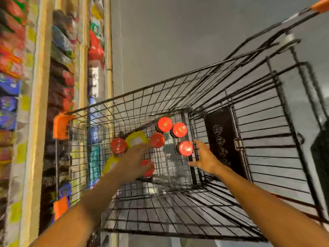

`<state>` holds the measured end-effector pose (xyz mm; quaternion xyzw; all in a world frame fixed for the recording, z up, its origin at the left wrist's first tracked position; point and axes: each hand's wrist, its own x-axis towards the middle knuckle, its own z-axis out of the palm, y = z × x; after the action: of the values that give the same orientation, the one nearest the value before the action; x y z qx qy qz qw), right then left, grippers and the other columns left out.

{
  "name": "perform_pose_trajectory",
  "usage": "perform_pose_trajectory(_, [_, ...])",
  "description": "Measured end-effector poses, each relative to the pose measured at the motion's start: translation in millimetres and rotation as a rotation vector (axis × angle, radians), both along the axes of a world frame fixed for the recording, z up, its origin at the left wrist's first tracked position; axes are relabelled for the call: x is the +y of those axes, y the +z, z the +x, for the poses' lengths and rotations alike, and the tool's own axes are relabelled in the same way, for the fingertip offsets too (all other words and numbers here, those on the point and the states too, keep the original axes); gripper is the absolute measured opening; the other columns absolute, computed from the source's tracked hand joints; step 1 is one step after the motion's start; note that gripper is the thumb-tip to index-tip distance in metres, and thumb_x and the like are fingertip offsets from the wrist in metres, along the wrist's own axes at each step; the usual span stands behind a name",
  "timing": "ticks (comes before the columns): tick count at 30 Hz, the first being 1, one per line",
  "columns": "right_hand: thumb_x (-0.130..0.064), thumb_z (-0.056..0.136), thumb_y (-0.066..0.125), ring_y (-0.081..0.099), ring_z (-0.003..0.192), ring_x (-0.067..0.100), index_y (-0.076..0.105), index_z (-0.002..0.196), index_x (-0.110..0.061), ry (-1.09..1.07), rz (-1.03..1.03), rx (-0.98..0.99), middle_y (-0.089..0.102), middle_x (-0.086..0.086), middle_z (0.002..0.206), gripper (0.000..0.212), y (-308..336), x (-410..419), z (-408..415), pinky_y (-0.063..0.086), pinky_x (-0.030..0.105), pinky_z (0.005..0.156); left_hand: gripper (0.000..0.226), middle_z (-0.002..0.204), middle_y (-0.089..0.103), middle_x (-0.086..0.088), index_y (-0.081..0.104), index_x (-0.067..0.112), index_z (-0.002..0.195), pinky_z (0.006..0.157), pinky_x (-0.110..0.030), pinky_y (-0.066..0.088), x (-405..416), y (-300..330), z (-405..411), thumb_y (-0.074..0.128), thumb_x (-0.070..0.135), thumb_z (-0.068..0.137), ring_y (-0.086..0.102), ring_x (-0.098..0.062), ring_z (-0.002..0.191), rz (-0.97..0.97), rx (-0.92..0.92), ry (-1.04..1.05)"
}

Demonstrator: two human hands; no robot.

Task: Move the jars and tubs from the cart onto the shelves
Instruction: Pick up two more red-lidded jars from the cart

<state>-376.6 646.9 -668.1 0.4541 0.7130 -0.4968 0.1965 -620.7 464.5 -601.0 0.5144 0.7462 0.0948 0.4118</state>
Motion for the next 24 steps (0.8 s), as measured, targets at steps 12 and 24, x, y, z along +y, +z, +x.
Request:
perform_pose_trajectory(12, [0.011, 0.064, 0.085, 0.055, 0.113, 0.018, 0.045, 0.126, -0.027, -0.063, 0.036, 0.173, 0.055, -0.004, 0.121, 0.083, -85, 4, -9, 0.049, 0.033, 0.095, 0.064, 0.152, 0.042, 0.002, 0.034, 0.025, 0.151, 0.112, -0.027, 0.028, -25, -72, -10, 0.061, 0.041, 0.095, 0.033, -0.014, 0.141, 0.086, -0.049, 0.034])
perform_pose_trajectory(24, [-0.029, 0.068, 0.092, 0.06, 0.103, 0.005, 0.055, 0.132, -0.032, -0.111, 0.205, 0.188, 0.064, -0.015, 0.116, 0.074, -77, -18, -12, 0.048, 0.024, 0.09, 0.1, 0.153, 0.018, 0.03, 0.017, 0.037, 0.154, 0.105, 0.003, 0.014, -63, -85, -13, 0.082, 0.031, 0.078, 0.011, 0.026, 0.135, 0.004, -0.259, 0.153])
